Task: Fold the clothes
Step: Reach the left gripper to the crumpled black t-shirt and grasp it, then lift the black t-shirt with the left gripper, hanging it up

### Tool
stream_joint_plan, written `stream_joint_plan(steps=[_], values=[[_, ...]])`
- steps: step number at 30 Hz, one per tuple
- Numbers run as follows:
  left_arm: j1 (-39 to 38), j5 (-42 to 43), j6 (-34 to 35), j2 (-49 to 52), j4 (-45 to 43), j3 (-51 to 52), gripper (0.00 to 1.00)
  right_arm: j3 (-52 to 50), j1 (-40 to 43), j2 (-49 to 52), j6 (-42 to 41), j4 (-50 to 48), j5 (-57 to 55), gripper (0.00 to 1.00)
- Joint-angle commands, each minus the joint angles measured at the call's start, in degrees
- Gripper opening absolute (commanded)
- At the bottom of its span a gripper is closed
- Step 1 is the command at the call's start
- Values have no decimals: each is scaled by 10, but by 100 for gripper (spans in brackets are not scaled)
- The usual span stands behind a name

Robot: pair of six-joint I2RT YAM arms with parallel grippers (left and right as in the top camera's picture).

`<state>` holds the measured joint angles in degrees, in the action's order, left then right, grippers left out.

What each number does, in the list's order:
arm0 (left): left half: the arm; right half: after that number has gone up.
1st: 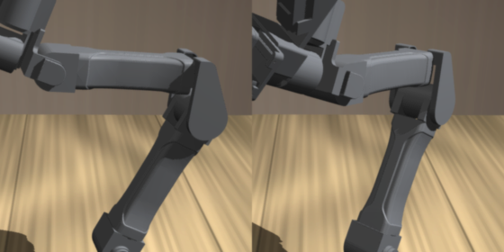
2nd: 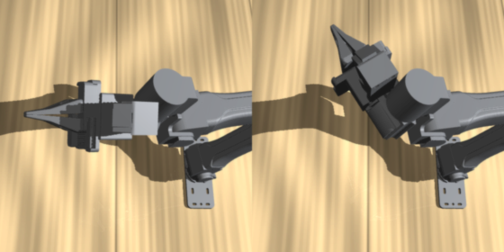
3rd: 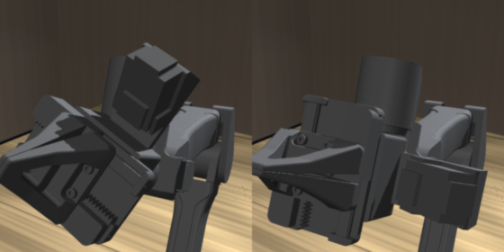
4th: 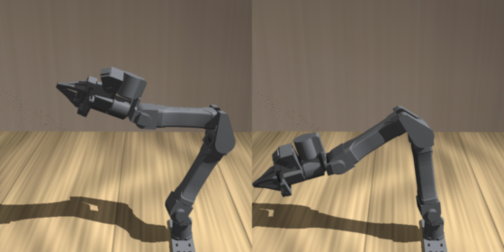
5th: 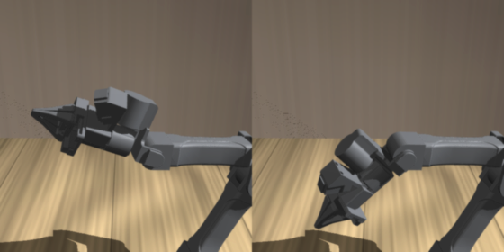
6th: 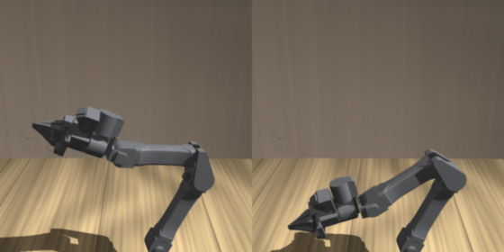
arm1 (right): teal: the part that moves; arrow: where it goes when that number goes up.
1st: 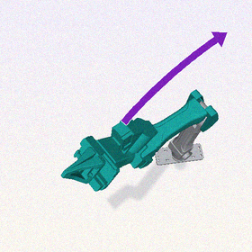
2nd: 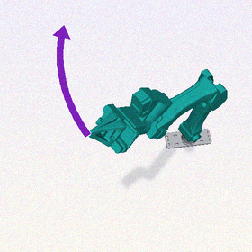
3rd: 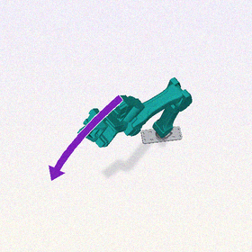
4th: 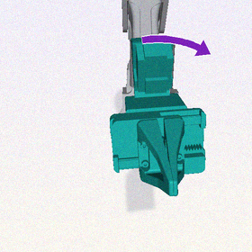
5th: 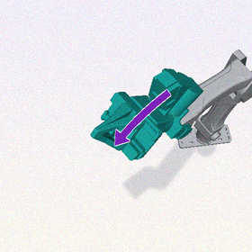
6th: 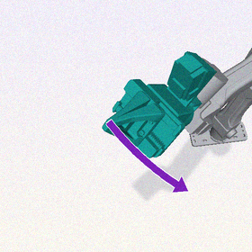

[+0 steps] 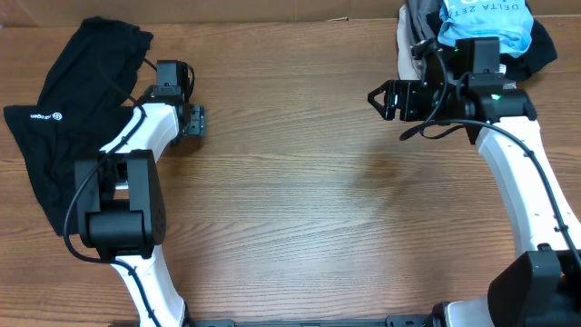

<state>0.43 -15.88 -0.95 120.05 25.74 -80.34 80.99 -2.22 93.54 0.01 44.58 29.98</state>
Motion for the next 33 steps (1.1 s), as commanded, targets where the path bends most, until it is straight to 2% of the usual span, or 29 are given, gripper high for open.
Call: stream_joint_plan(steps=[1, 2, 4, 5, 7, 12, 16, 24, 29, 33], values=[[4, -13, 25, 29, -2, -5, 70, -4, -8, 8, 4, -3, -4, 83], [4, -12, 28, 29, -2, -5, 58, -4, -8, 8, 4, -3, -4, 80], [4, -13, 37, 29, 1, -5, 24, -4, -8, 8, 4, -3, -4, 75], [4, -12, 38, 29, 3, -5, 15, -4, -8, 8, 4, -3, -4, 74], [4, -9, 38, 29, 9, -5, 4, -4, -8, 8, 4, -3, -4, 70], [3, -5, 65, 23, 61, -29, 4, -4, -8, 8, 3, -3, -4, 63], [3, 62, 76, 20, 144, -116, 4, -4, -8, 8, -3, -3, -3, 53], [-22, 164, 104, 20, 349, -441, 4, -3, -5, 7, -22, 1, 15, 51], [-49, 216, 118, 20, 423, -659, 4, -3, 10, 7, -22, 6, 63, 51], [-78, 226, 155, 20, 438, -816, 4, -3, 27, 7, 2, 10, 129, 52]])
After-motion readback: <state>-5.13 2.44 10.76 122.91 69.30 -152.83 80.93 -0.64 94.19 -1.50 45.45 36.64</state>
